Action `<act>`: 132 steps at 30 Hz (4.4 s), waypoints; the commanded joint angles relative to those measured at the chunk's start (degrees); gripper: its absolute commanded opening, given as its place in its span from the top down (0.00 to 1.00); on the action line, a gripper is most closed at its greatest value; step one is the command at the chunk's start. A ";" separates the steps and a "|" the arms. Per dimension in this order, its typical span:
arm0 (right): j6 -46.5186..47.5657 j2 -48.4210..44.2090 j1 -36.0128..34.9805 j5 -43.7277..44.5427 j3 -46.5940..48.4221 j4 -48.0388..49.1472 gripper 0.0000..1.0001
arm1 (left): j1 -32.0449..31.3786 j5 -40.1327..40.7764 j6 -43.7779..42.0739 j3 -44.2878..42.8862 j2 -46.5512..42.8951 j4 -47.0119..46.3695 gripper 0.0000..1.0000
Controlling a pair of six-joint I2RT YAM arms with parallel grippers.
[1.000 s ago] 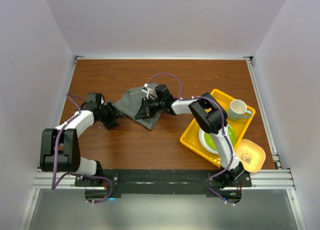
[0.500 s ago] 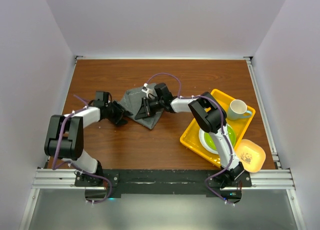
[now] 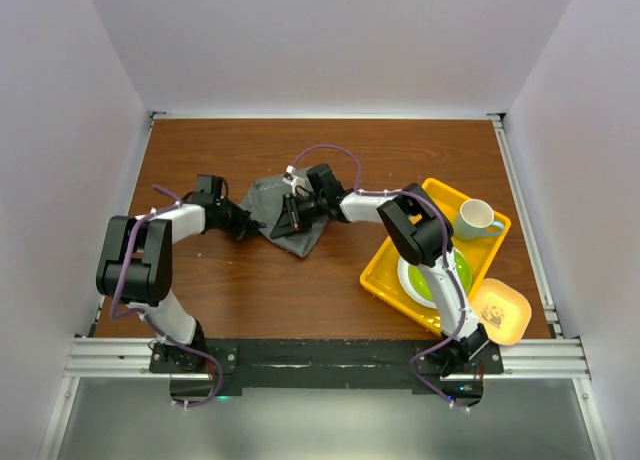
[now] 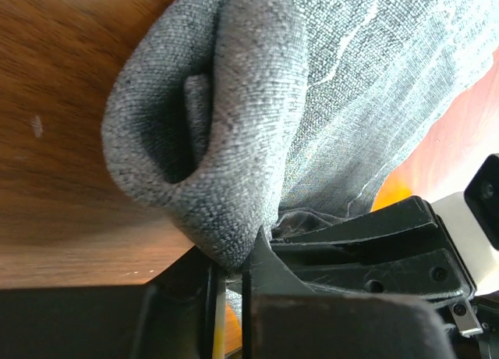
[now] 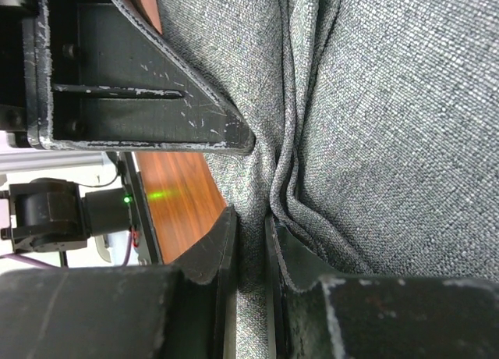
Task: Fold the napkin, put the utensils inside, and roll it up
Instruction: Roll the napkin with the utensil
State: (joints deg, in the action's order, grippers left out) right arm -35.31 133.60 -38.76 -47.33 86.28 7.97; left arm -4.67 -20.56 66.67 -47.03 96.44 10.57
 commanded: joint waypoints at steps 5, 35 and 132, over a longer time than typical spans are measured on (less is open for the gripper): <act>13.41 -3.87 -0.35 9.53 3.01 -21.83 0.50 | -0.08 5.27 -5.06 -5.53 2.34 9.73 1.00; 40.24 -11.53 -19.07 54.98 5.38 -21.94 0.23 | -1.14 2.45 -7.44 -12.56 4.45 25.73 1.00; 33.27 -17.31 -9.29 50.04 10.65 -49.54 0.49 | 2.82 -12.40 -25.45 0.18 12.45 -15.58 1.00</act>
State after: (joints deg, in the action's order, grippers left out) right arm -8.67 120.38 -44.77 -11.03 92.27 -37.65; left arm -1.74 -36.73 45.74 -45.80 106.30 -13.41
